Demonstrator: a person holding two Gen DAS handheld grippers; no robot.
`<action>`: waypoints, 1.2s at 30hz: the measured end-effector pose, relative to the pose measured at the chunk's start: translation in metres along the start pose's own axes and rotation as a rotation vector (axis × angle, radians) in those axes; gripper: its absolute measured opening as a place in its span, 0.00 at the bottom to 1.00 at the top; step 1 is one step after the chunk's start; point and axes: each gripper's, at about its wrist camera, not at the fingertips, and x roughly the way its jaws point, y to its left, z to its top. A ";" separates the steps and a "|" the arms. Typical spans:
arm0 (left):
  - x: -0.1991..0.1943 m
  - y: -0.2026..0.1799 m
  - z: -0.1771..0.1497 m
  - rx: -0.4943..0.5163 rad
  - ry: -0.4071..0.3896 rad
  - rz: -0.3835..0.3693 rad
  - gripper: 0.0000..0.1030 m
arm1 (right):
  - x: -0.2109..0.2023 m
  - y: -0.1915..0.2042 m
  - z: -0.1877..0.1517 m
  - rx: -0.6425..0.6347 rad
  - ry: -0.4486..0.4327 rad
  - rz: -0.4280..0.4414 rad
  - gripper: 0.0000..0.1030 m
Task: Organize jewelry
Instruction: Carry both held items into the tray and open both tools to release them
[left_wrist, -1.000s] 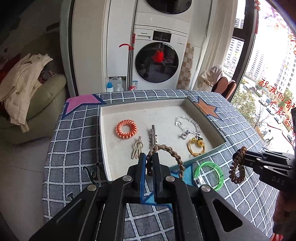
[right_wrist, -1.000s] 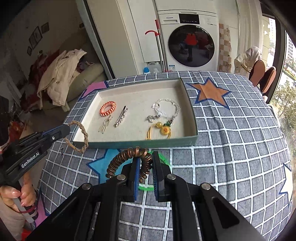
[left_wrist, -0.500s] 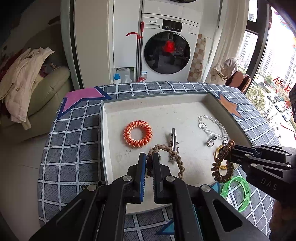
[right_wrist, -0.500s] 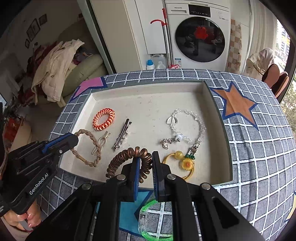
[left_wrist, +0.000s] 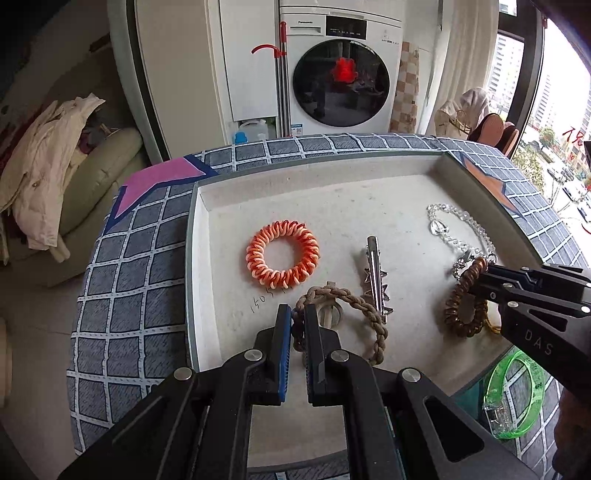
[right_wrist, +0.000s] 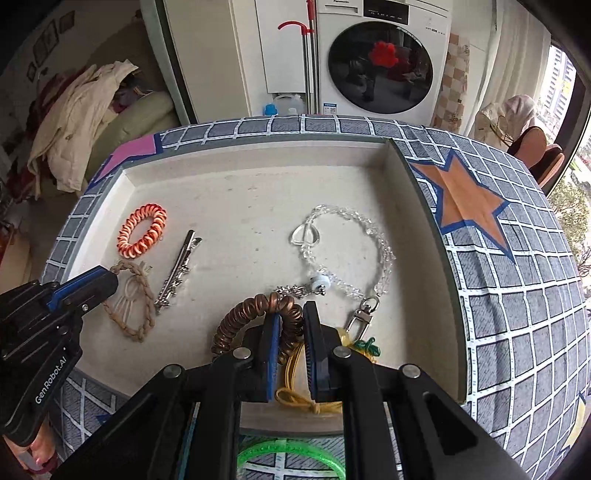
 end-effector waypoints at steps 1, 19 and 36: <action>0.003 -0.001 -0.001 0.005 0.004 0.013 0.26 | 0.000 0.001 0.000 -0.007 -0.010 -0.008 0.15; -0.007 -0.010 -0.001 0.037 -0.028 0.056 0.26 | -0.037 -0.002 0.002 -0.008 -0.054 -0.033 0.59; -0.012 -0.016 0.008 0.056 -0.049 0.065 0.26 | -0.066 -0.030 -0.027 0.128 -0.082 0.077 0.60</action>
